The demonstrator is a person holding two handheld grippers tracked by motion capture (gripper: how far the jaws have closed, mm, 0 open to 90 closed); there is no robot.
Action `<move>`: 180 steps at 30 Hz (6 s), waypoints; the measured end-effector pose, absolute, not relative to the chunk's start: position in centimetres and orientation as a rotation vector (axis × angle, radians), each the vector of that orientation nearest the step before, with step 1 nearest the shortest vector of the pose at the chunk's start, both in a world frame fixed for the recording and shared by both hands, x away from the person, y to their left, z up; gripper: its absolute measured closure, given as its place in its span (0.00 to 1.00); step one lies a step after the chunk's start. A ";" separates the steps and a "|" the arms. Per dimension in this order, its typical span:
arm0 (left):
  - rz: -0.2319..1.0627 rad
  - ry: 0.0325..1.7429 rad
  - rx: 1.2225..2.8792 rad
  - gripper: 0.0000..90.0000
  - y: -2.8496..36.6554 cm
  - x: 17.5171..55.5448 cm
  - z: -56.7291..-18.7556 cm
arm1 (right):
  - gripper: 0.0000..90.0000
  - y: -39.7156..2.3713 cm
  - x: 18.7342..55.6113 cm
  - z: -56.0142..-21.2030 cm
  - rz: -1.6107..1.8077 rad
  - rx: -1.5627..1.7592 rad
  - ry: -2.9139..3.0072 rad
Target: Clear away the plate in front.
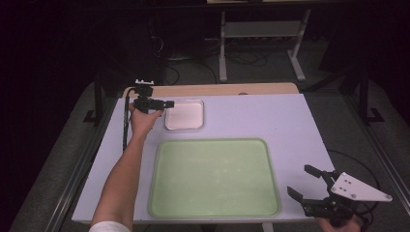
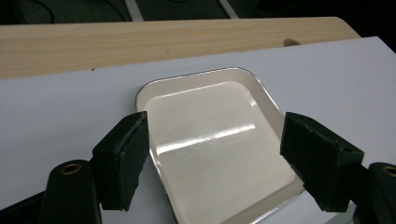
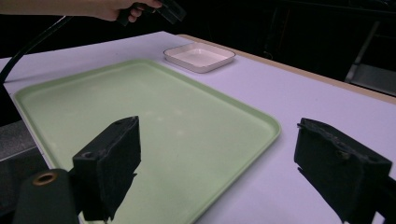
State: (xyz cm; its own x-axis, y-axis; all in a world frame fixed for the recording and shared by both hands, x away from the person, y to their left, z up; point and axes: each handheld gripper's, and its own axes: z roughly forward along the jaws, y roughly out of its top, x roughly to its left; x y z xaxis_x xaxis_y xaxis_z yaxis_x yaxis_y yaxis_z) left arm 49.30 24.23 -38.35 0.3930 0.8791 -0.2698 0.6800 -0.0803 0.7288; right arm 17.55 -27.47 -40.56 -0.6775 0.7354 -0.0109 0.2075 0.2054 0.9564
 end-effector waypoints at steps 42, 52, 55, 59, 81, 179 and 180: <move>0.154 1.720 1.898 0.79 24.1 51.7 -43.2 | 0.17 -27.4 17.4 -40.6 1.474 0.862 2.031; 0.129 1.749 1.907 0.86 24.1 51.8 -43.3 | 0.17 -27.5 17.4 -40.6 1.475 0.863 2.032; 0.119 1.765 1.892 0.88 24.1 51.8 -43.3 | 0.17 -27.5 17.4 -40.6 1.475 0.865 2.032; 0.104 1.778 1.871 0.95 24.0 51.8 -43.3 | 0.17 -27.6 17.4 -40.6 1.476 0.865 2.029; 0.034 1.811 1.683 0.99 24.4 51.5 -43.0 | 0.17 -28.0 17.1 -40.6 1.480 0.876 2.017; 0.055 1.617 1.634 0.99 24.8 40.4 -35.6 | 0.17 -27.9 16.4 -40.3 1.508 0.870 1.983; 0.050 1.621 1.634 0.99 24.7 40.3 -35.7 | 0.17 -27.9 16.4 -40.3 1.507 0.869 1.984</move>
